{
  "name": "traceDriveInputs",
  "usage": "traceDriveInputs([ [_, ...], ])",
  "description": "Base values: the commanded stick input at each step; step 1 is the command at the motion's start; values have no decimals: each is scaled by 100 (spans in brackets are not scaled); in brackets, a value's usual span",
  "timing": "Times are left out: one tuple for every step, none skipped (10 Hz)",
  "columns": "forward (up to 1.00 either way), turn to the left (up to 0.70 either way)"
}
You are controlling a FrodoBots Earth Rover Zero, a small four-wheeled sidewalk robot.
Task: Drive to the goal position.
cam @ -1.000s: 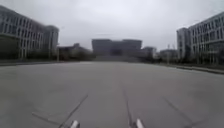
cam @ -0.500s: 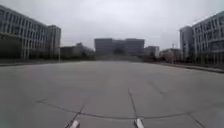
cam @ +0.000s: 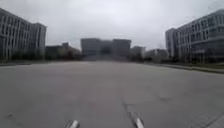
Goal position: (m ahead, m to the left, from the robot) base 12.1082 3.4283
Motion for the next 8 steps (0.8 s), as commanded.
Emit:
traceDriveInputs([
  [100, -8],
  [100, -3],
  [100, 0],
  [100, 0],
  [100, 0],
  [100, 0],
  [100, 0],
  [100, 0],
])
